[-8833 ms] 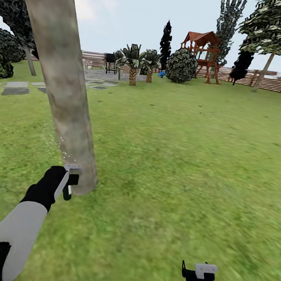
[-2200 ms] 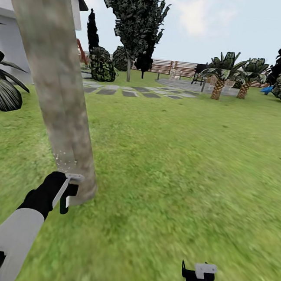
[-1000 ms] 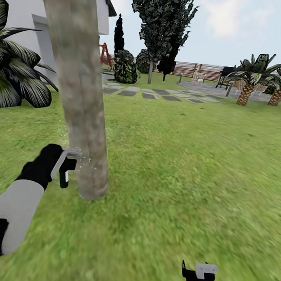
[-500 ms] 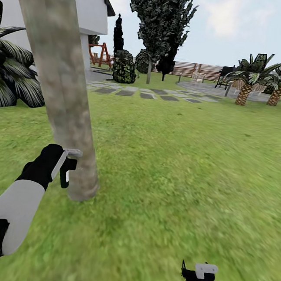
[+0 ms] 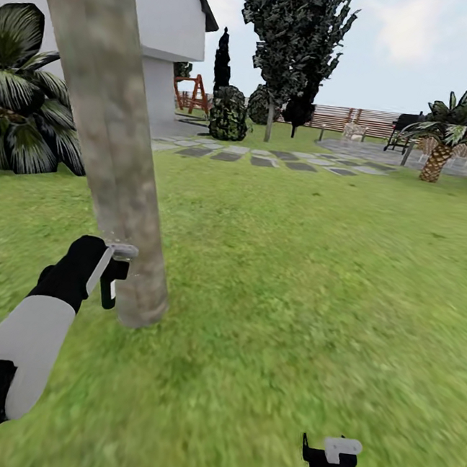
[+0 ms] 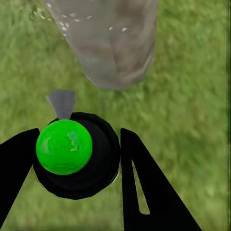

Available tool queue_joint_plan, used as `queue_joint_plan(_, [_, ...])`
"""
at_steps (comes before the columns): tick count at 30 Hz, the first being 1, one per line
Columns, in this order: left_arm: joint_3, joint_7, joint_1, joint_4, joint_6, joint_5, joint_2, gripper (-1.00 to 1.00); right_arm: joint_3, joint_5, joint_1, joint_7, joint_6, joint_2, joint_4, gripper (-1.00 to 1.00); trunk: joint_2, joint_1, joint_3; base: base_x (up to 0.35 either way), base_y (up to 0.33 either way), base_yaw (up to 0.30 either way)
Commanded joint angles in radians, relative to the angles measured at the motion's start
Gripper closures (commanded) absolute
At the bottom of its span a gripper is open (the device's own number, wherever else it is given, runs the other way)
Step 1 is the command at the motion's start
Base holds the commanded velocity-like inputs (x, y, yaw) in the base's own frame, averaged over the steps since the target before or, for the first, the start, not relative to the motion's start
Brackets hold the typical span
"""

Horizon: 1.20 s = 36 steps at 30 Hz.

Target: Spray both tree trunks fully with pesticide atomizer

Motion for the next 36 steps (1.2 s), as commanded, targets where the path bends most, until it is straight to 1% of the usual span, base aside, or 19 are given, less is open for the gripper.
queue_joint_plan(1, [0.002,-0.003,-0.004,-0.001,0.005,-0.006,-0.002,1.0,0.008,-0.004,0.0,-0.005,-0.001,0.0,0.0,-1.0,0.0,0.0,-0.001,0.112,-0.275,0.004])
queue_joint_plan(16, [0.003,-0.003,0.004,0.002,0.005,-0.006,0.005,1.0,0.009,-0.005,0.0,-0.005,-0.001,0.0,-0.001,-1.0,0.0,0.0,-0.001,0.115,-0.275,0.009])
queue_joint_plan(23, [0.008,-0.003,0.006,0.001,0.005,-0.008,0.014,1.0,0.009,-0.005,0.0,-0.005,-0.001,0.0,-0.001,-1.0,0.0,0.0,-0.001,0.088,-0.274,0.254])
queue_joint_plan(28, [0.01,-0.003,0.006,0.001,0.005,-0.012,0.016,1.0,0.009,-0.005,0.0,-0.005,-0.001,0.001,-0.001,-1.0,0.0,0.0,-0.001,0.215,-0.204,0.277])
queue_joint_plan(32, [0.009,-0.002,0.01,0.001,0.005,-0.014,0.016,1.0,0.009,-0.004,0.0,-0.005,-0.001,0.001,-0.001,-1.0,0.0,0.0,-0.001,0.226,-0.153,0.277])
queue_joint_plan(36, [0.008,-0.001,0.013,0.008,0.005,-0.015,0.02,1.0,0.009,-0.004,0.0,-0.005,-0.001,0.001,-0.001,-1.0,0.0,0.0,-0.001,0.045,-0.021,0.277])
